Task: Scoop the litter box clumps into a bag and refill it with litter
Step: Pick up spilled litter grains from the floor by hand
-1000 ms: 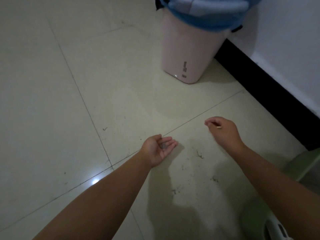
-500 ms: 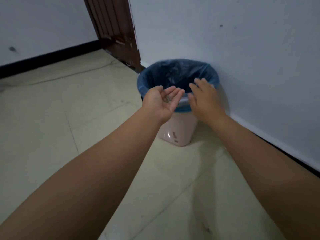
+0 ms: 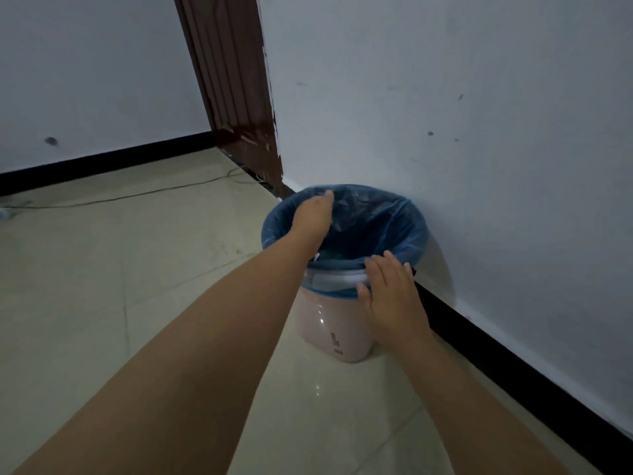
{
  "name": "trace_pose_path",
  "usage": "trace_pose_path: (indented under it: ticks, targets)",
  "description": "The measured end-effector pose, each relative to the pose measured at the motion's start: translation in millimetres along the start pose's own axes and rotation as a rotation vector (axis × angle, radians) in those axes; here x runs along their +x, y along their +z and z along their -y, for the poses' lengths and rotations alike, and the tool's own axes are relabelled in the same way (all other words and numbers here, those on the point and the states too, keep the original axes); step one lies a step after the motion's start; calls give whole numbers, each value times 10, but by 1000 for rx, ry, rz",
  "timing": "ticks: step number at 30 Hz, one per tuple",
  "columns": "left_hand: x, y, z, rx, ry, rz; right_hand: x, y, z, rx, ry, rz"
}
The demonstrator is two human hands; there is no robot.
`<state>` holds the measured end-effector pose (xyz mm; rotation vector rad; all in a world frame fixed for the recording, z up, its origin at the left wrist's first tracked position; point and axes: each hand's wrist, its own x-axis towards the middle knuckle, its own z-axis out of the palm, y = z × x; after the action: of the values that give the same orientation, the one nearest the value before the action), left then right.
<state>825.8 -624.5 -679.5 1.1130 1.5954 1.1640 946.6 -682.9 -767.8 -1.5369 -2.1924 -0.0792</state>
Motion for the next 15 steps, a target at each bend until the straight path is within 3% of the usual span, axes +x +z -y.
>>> trace_pose_path:
  ticks: [2,5,11,15]
  targets:
    - [28,4,141,594,122,95,24,17,-20,10,-5,-3]
    - [27,-62,260,1043,157,195,20,44,-35,48,1,-34]
    - [-95,-259,442,1319,259,147,15,13,-35,26,-33,7]
    - [-323,-248,596,1253,307,118,-13,-60,-24,114,25,109]
